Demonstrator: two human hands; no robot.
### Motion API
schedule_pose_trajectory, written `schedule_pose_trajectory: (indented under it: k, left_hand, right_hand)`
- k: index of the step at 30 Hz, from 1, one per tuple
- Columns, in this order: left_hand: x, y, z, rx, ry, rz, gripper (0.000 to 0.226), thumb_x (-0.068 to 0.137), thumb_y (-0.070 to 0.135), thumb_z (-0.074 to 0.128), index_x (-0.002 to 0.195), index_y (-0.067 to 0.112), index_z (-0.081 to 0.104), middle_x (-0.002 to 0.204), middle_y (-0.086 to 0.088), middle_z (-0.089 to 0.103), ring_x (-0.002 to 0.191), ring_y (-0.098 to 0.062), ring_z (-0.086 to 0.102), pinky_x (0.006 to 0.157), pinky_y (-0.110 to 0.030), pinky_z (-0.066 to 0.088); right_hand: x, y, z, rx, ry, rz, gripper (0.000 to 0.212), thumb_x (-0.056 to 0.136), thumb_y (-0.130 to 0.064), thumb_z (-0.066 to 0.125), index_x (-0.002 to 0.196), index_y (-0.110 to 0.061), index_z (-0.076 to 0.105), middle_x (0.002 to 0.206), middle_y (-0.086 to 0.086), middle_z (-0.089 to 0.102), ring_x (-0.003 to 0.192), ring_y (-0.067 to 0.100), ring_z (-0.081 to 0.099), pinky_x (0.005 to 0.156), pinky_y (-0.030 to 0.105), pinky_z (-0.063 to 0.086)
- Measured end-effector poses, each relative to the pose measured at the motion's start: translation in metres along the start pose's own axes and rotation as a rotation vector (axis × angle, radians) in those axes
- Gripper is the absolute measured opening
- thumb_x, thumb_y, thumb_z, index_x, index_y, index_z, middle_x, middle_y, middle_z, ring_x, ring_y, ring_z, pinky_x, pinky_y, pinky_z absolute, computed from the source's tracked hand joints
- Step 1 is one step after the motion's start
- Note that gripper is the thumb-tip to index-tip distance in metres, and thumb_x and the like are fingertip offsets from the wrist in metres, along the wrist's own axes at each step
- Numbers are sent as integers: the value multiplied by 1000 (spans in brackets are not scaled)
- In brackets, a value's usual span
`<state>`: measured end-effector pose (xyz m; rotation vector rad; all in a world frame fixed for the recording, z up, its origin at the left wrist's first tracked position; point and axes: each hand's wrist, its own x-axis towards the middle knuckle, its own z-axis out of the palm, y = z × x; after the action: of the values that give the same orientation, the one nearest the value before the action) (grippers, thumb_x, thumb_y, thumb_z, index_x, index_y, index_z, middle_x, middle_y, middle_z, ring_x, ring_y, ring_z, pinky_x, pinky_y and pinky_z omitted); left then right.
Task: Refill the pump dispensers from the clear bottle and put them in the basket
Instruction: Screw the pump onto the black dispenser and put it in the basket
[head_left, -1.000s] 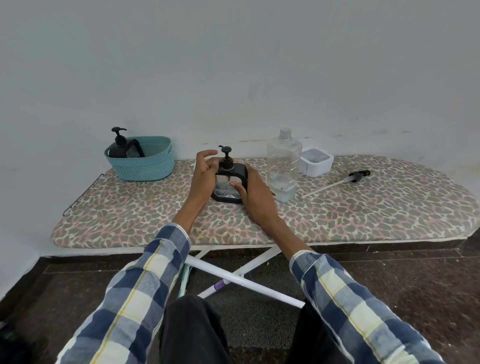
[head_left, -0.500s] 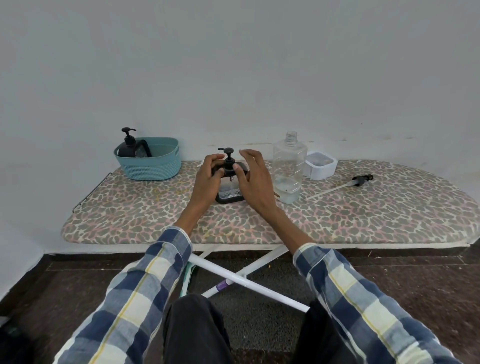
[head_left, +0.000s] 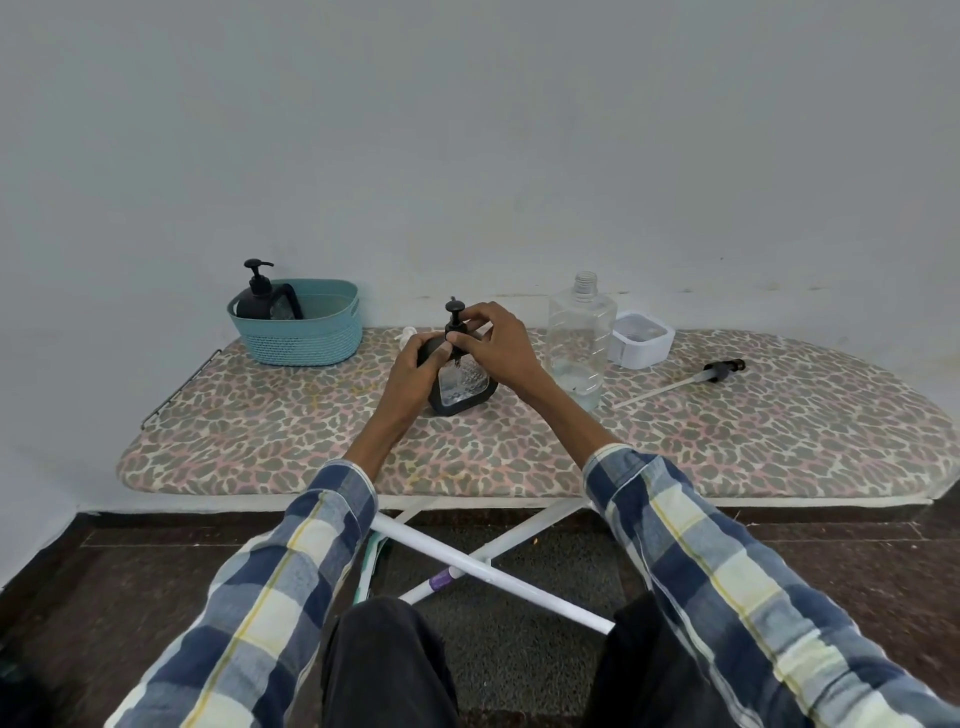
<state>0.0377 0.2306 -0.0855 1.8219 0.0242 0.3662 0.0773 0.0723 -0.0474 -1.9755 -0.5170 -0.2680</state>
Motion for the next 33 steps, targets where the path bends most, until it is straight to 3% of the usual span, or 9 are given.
schedule_pose_trajectory:
  k: [3, 6, 9, 15, 18, 21, 25, 29, 33]
  left_hand:
    - [-2, 0, 5, -34, 7, -17, 22, 112, 29, 56, 131, 19, 60, 124, 4, 67, 121, -17, 64, 104, -30, 48]
    - [-2, 1, 7, -53, 2, -35, 20, 114, 30, 52, 131, 20, 56, 127, 1, 65, 121, -18, 62, 102, -32, 47]
    - [-2, 2, 7, -74, 6, -36, 19, 114, 27, 51, 131, 19, 54, 128, -1, 64, 116, -13, 62, 96, -27, 47]
    - [-9, 3, 12, -119, 13, -20, 16, 117, 24, 44, 130, 19, 50, 123, 2, 62, 110, -7, 62, 81, -11, 48]
    - [-12, 4, 14, -189, 7, -9, 18, 118, 21, 40, 132, 12, 47, 124, -5, 62, 106, -8, 66, 77, -9, 52]
    - [-14, 3, 16, -243, -1, 2, 20, 119, 20, 35, 133, 10, 46, 124, -8, 63, 100, -6, 71, 77, -14, 56]
    - [-13, 2, 17, -288, 7, 5, 16, 119, 17, 35, 126, 14, 48, 121, -8, 64, 95, -6, 75, 75, -16, 57]
    - [-14, 4, 19, -290, 14, -5, 16, 118, 17, 36, 119, 23, 51, 122, -11, 65, 104, -21, 71, 78, -20, 59]
    - [-16, 2, 19, -271, 25, 4, 17, 119, 15, 33, 126, 13, 47, 118, -5, 65, 98, -7, 72, 77, -15, 56]
  right_hand:
    - [7, 1, -3, -33, -65, -29, 33, 97, -24, 77, 128, -11, 73, 119, 7, 63, 97, 11, 61, 83, 24, 45]
    - [11, -3, -8, 39, -188, -20, 30, 102, -10, 69, 132, -6, 72, 130, 5, 67, 92, 5, 66, 65, 19, 55]
    - [12, -3, -2, 110, -145, 40, 27, 99, -4, 70, 125, -4, 76, 119, 5, 78, 89, 11, 74, 59, 18, 56]
    - [13, 2, 8, 113, 41, 72, 40, 82, -33, 94, 109, -8, 79, 102, 4, 79, 71, 4, 69, 66, 32, 66]
    - [11, 2, 6, 168, -28, 59, 44, 87, -34, 89, 117, -5, 77, 114, 7, 78, 90, 18, 76, 70, 35, 67]
    - [10, 5, 1, 244, -150, 49, 31, 98, -16, 77, 127, -5, 74, 126, 8, 76, 111, 22, 76, 78, 33, 67]
    - [10, 9, -2, 280, -175, 58, 32, 101, 0, 68, 132, -2, 71, 124, 6, 77, 114, 20, 75, 79, 28, 65]
    - [9, 9, 8, 231, -49, 92, 34, 90, -14, 85, 122, -4, 75, 118, 7, 79, 101, 21, 79, 76, 39, 68]
    - [5, 4, 17, 168, 39, 103, 35, 82, -29, 93, 105, -14, 72, 100, -1, 75, 95, 25, 77, 78, 46, 67]
